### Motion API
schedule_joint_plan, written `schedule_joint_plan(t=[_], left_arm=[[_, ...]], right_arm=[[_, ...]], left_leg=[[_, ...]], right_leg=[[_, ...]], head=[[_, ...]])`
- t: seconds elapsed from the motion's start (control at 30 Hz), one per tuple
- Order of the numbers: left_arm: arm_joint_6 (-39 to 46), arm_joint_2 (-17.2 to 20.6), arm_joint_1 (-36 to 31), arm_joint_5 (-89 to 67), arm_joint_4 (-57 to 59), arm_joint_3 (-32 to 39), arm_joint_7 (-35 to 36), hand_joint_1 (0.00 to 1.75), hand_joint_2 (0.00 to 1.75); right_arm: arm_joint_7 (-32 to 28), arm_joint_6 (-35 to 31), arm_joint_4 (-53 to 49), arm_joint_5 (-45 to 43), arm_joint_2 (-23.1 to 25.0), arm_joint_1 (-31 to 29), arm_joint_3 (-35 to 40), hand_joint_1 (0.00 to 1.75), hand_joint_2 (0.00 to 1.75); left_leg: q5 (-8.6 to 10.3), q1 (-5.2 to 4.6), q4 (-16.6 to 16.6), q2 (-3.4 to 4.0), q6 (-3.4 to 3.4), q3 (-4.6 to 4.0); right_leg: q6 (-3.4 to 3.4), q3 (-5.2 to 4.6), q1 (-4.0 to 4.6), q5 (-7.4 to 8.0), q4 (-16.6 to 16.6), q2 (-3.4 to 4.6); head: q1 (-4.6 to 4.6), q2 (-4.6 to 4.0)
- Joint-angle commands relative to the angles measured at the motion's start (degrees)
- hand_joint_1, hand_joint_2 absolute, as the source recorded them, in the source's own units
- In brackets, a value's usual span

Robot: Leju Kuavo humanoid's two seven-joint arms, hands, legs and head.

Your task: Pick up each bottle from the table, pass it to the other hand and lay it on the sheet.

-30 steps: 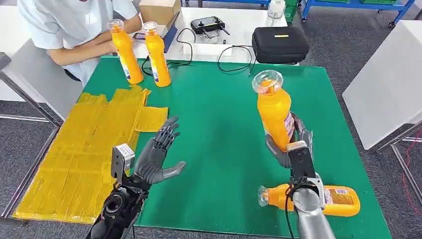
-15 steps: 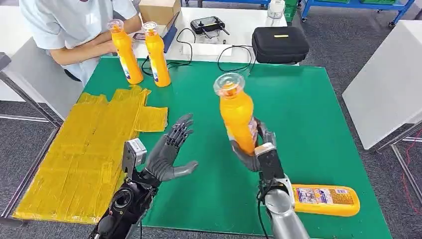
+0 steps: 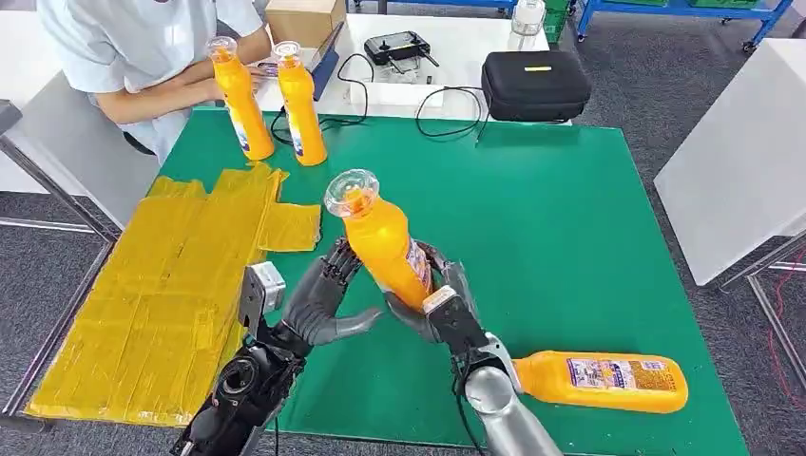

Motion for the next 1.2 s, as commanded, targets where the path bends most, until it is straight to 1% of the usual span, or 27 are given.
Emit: schedule_joint_plan(t=[0.03,0.07,0.1,0.13,0.17,0.2,0.23,0.27,0.37,0.67,0.73,0.77,0.83,0.87,0.9,0.93,0.97,1.0,1.03,1.07,1.17,1.2], left_arm=[[0.09,1.75,-3.1,1.15,4.75,-2.31,-0.19,0.0,1.75],[0.04,1.78,-3.21,1.31,4.81,-2.2,-0.3,0.0,1.75],[0.02,1.78,-3.32,1.41,4.93,-2.11,-0.36,0.0,1.75],[0.05,1.74,-3.42,1.45,5.05,-2.02,-0.4,0.0,1.75],[0.04,1.72,-3.48,1.54,5.14,-1.87,-0.45,0.0,1.75],[0.09,1.66,-3.52,1.61,5.28,-1.7,-0.51,0.0,1.75],[0.14,1.62,-3.55,1.64,5.48,-1.61,-0.53,0.0,1.75],[0.27,1.52,-3.66,1.7,5.8,-1.48,-0.53,0.0,1.75],[0.57,1.3,-3.81,1.74,6.47,-1.21,-0.59,0.0,1.75],[0.57,1.3,-3.81,1.74,6.47,-1.21,-0.59,0.0,1.75],[0.83,1.05,-3.79,1.82,6.68,-0.86,-0.71,0.0,1.75],[1.17,0.71,-3.81,2.01,6.95,-0.46,-0.93,0.0,1.75],[1.99,0.28,-3.81,2.17,7.11,0.0,-1.36,0.0,1.75],[2.62,0.02,-3.74,2.25,7.04,0.31,-1.69,0.0,1.75],[3.42,-0.31,-3.54,2.38,6.65,0.72,-2.31,0.05,1.75],[3.88,-0.48,-3.4,2.54,6.28,0.97,-2.57,1.48,1.75],[4.34,-0.67,-3.21,2.84,6.02,1.35,-2.74,1.75,1.75],[4.7,-0.82,-3.0,3.12,5.76,1.67,-2.83,1.75,1.75],[5.06,-0.96,-2.71,3.59,5.36,2.01,-2.92,1.75,1.75],[5.31,-1.0,-2.52,3.91,5.11,2.16,-2.99,1.75,1.75],[6.23,-1.13,-2.16,4.54,4.7,2.41,-3.19,1.75,1.75],[6.41,-1.15,-2.12,4.66,4.66,2.48,-3.24,1.75,1.75]], right_arm=[[-0.16,2.91,7.11,1.96,-0.92,-3.88,11.69,1.66,1.75],[-0.18,3.43,6.95,2.52,-1.21,-4.02,12.9,1.68,1.75],[-0.12,3.72,6.88,3.09,-1.41,-4.15,13.71,1.69,1.75],[0.02,3.85,6.91,3.57,-1.55,-4.27,14.33,1.68,1.75],[0.09,3.89,6.94,3.9,-1.53,-4.27,14.79,1.69,1.75],[0.09,4.15,6.89,3.91,-1.62,-4.28,15.26,1.71,1.75],[0.05,4.34,6.75,4.06,-1.74,-4.24,15.67,1.69,1.75],[0.0,4.6,6.47,4.27,-1.9,-4.15,16.3,1.73,1.75],[-0.01,4.99,6.06,4.64,-2.16,-3.98,17.34,1.71,1.75],[-0.01,4.99,6.06,4.64,-2.16,-3.98,17.34,1.71,1.75],[0.01,5.26,6.09,4.75,-2.33,-4.09,17.7,1.71,1.75],[0.17,5.32,6.22,5.05,-2.42,-4.11,17.95,1.75,1.75],[0.4,5.18,6.46,5.11,-2.46,-4.07,17.93,1.71,1.75],[0.45,5.11,6.59,5.09,-2.45,-4.07,17.88,1.71,1.75],[0.45,5.01,6.63,5.02,-2.45,-4.01,17.76,1.73,1.75],[0.41,4.93,6.6,4.93,-2.48,-3.93,17.64,1.73,1.75],[0.38,4.81,6.53,4.81,-2.45,-3.83,17.5,1.71,1.75],[0.37,4.75,6.45,4.73,-2.44,-3.75,17.42,1.75,1.75],[0.37,4.64,6.35,4.61,-2.41,-3.65,17.32,1.75,1.75],[0.38,4.59,6.29,4.5,-2.44,-3.54,17.25,1.71,1.75],[0.42,4.33,6.47,4.14,-2.42,-3.32,16.96,1.75,1.75],[0.42,4.26,6.55,4.08,-2.42,-3.31,16.89,1.75,1.75]], left_leg=[[-0.09,0.11,0.0,0.08,-0.11,0.21],[-0.07,0.08,0.0,0.06,-0.08,0.16],[-0.09,0.11,0.0,0.07,-0.1,0.21],[-0.06,0.07,-0.02,0.04,-0.07,0.15],[-0.1,0.12,0.02,0.06,-0.09,0.19],[-0.04,0.06,-0.01,-0.01,-0.06,0.13],[-0.09,0.11,0.0,0.01,-0.08,0.2],[-0.05,0.1,-0.01,0.01,-0.06,0.15],[-0.07,0.18,0.03,-0.06,-0.08,0.17],[-0.06,0.15,0.03,-0.08,-0.08,0.12],[-0.07,0.14,0.02,-0.07,-0.07,0.14],[-0.1,0.17,0.04,-0.07,-0.09,0.18],[-0.03,0.11,0.0,-0.08,-0.05,0.09],[-0.08,0.16,0.03,-0.1,-0.08,0.18],[-0.1,0.18,0.03,-0.13,-0.09,0.22],[-0.07,0.16,0.03,-0.09,-0.06,0.14],[-0.1,0.19,0.04,-0.12,-0.08,0.2],[-0.05,0.14,0.03,-0.1,-0.05,0.1],[-0.11,0.19,0.05,-0.13,-0.08,0.2],[-0.08,0.17,0.05,-0.1,-0.06,0.13],[-0.11,0.19,0.04,-0.13,-0.09,0.21],[-0.08,0.16,0.04,-0.11,-0.07,0.13]], right_leg=[[-0.13,0.2,0.08,-0.03,-0.06,0.36],[-0.1,0.15,0.06,-0.02,-0.04,0.28],[-0.12,0.2,0.08,-0.04,-0.06,0.36],[-0.08,0.14,0.05,-0.02,-0.06,0.25],[-0.11,0.18,0.1,-0.04,-0.05,0.36],[-0.07,0.12,0.03,-0.03,-0.03,0.19],[-0.1,0.21,0.08,-0.04,-0.07,0.3],[-0.08,0.14,0.07,-0.02,-0.06,0.24],[-0.11,0.2,0.09,-0.05,-0.06,0.23],[-0.1,0.14,0.07,-0.05,-0.04,0.16],[-0.09,0.16,0.07,-0.06,-0.05,0.17],[-0.12,0.2,0.09,-0.08,-0.05,0.24],[-0.06,0.09,0.04,-0.04,-0.04,0.11],[-0.1,0.2,0.08,-0.08,-0.06,0.19],[-0.12,0.26,0.1,-0.09,-0.07,0.21],[-0.09,0.16,0.08,-0.06,-0.06,0.16],[-0.12,0.24,0.1,-0.09,-0.07,0.22],[-0.08,0.12,0.06,-0.05,-0.05,0.12],[-0.11,0.25,0.1,-0.09,-0.07,0.21],[-0.09,0.15,0.08,-0.06,-0.05,0.16],[-0.12,0.26,0.09,-0.1,-0.07,0.2],[-0.09,0.16,0.07,-0.08,-0.05,0.15]], head=[[0.0,0.0],[0.0,0.0],[0.0,0.0],[0.0,0.0],[0.0,0.0],[-0.02,0.0],[0.04,0.0],[0.0,0.0],[0.02,0.0],[0.02,0.0],[0.0,0.0],[0.0,0.0],[0.0,0.0],[0.0,0.0],[0.0,0.0],[0.0,0.0],[0.0,0.0],[0.0,0.0],[0.02,0.0],[0.0,0.0],[0.02,0.0],[0.02,0.0]])
